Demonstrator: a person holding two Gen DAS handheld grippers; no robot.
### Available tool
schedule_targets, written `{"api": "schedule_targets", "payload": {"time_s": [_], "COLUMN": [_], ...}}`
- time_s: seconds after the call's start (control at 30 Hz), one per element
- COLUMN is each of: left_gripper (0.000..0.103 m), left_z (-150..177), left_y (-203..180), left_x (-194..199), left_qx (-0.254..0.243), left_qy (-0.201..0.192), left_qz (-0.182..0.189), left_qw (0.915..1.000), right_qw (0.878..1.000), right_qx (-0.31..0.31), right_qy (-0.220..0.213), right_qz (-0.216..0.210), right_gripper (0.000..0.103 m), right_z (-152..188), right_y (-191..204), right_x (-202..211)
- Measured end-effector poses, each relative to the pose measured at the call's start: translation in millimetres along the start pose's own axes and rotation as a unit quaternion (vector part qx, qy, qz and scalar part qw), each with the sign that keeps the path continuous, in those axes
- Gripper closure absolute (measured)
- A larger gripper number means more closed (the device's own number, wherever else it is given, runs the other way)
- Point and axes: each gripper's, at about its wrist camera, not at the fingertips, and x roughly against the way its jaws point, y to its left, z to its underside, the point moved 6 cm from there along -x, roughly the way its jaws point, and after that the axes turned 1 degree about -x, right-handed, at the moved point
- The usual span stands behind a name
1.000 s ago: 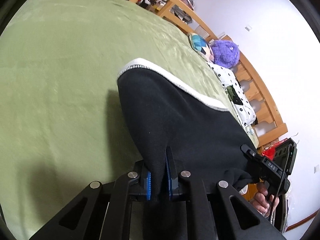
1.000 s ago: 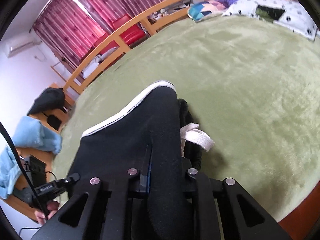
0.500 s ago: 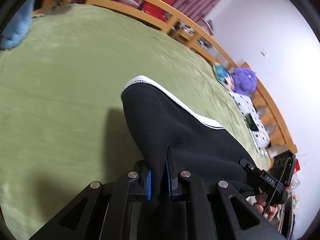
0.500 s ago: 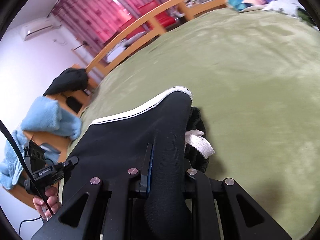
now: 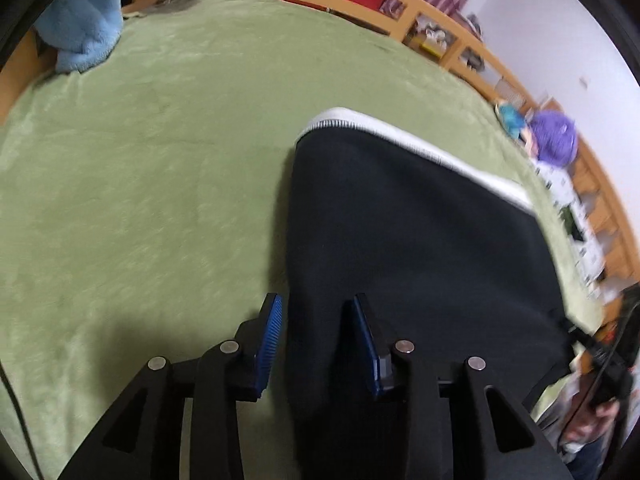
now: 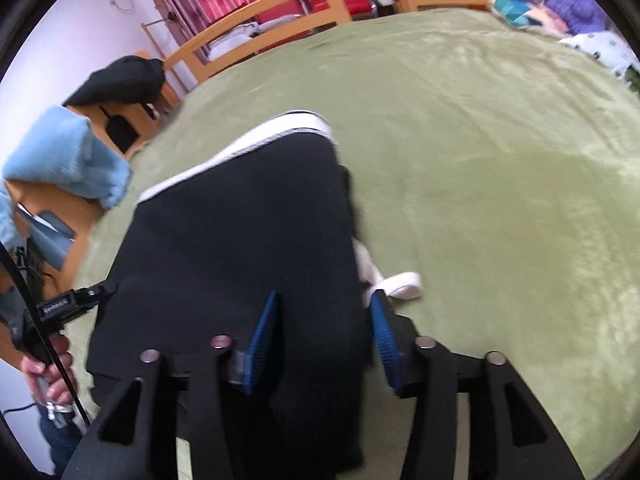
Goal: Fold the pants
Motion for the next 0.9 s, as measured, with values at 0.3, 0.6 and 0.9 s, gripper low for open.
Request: {"api": "schedule_targets", "payload": {"time_s": [0.3,0.6,0.9], "left_gripper": [0.054,0.052,0.047], "left_z": [14.8,56.4,60.4], "left_y": [-26.7,-39.0,-38.8], "left_x": [52.1,31.0,33.4], "left_qx": [-0.062,-0.107,-0.113], "left_qy": [-0.090,-0.083,-0.089], "left_qz": [0.023,-0.003,0.003], "left_qw": [0.9937,0.9909,0.9896], "right_qw": [0.992,0.988,0.987], "right_qx": [0.062,0.109,0.102], "right_qy": [-0.097,-0.060,-0.051], "right_qz": [0.044,0.093,0.110], "right_gripper": [0.053,0.052,0.050], "right_z": [3.9,45.5,52.5], "right_y": [39.9,41.2,43.1], "right_x": [58.6,17.7,17.1]}}
